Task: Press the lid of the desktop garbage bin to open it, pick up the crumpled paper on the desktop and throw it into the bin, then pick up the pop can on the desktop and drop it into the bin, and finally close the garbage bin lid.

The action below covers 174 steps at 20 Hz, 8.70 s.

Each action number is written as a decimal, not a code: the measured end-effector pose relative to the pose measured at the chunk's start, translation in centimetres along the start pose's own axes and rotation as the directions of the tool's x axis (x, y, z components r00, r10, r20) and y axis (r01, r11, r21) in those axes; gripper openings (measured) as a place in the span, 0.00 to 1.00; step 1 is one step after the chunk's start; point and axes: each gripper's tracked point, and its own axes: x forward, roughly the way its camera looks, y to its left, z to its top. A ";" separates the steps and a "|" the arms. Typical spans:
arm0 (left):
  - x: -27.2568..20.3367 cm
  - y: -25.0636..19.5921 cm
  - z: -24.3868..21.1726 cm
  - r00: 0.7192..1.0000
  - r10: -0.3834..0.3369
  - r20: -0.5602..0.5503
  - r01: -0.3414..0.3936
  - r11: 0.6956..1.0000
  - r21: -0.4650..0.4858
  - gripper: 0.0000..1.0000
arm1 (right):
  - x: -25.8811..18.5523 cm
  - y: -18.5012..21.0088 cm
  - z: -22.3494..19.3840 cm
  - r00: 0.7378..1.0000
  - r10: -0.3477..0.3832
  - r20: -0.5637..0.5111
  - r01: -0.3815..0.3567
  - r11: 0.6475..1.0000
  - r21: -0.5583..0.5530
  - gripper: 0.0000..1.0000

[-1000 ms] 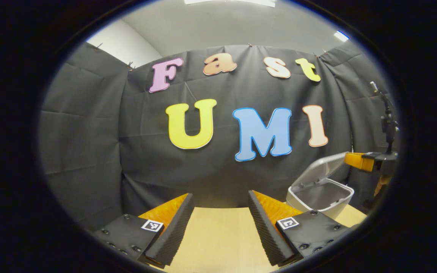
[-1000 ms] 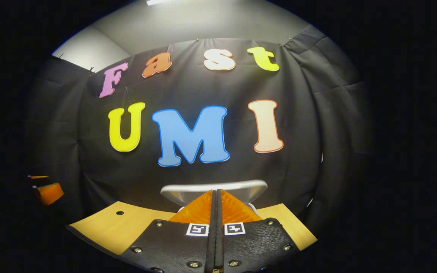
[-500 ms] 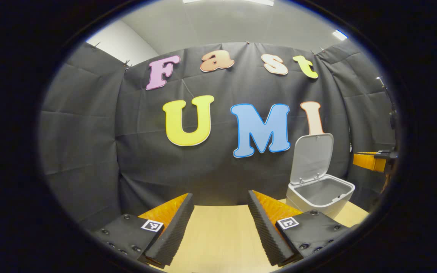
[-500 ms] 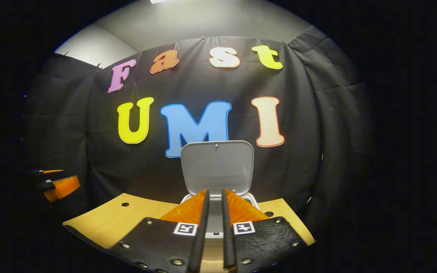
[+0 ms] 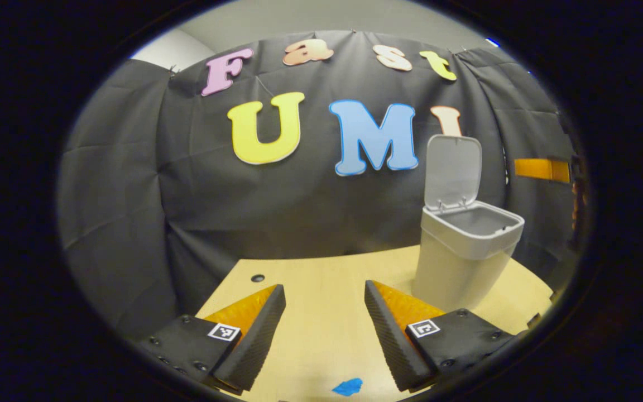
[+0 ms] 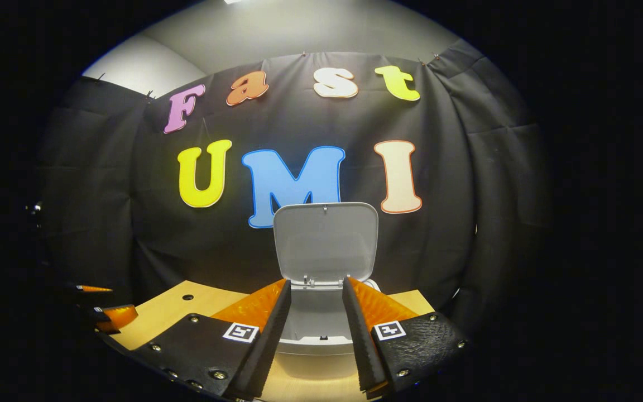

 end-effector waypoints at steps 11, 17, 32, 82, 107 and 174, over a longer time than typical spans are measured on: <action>-0.1 -2.4 -16.1 0.953 -0.094 -0.289 0.097 0.995 -0.004 0.97 | -1.6 -1.7 -0.6 0.998 -0.052 -0.030 0.052 0.998 -0.023 0.60; -0.6 -3.0 -23.4 0.898 -0.120 -0.423 0.114 0.993 -0.040 0.94 | -2.3 -2.3 -1.1 0.996 -0.073 -0.051 0.072 0.997 -0.037 0.61; 1.7 -1.6 -28.1 0.823 -0.124 -0.555 0.080 0.991 -0.103 0.78 | -3.3 -4.0 -0.7 0.991 -0.131 -0.043 0.129 0.991 -0.042 0.61; 21.4 -21.4 28.5 0.847 -0.531 0.030 0.522 0.841 0.140 0.50 | -7.9 -11.1 -3.8 0.948 -0.309 -0.076 0.314 0.947 0.068 0.61; 16.9 1.5 24.0 0.991 -0.133 0.015 0.134 0.990 -0.037 0.51 | -8.9 8.2 -24.2 0.751 0.296 -0.590 -0.360 0.933 0.009 1.00; 14.1 5.4 19.7 0.998 -0.046 -0.037 0.042 0.994 -0.101 0.45 | 12.9 -1.7 -11.3 0.858 0.029 -0.513 0.034 0.993 0.113 0.83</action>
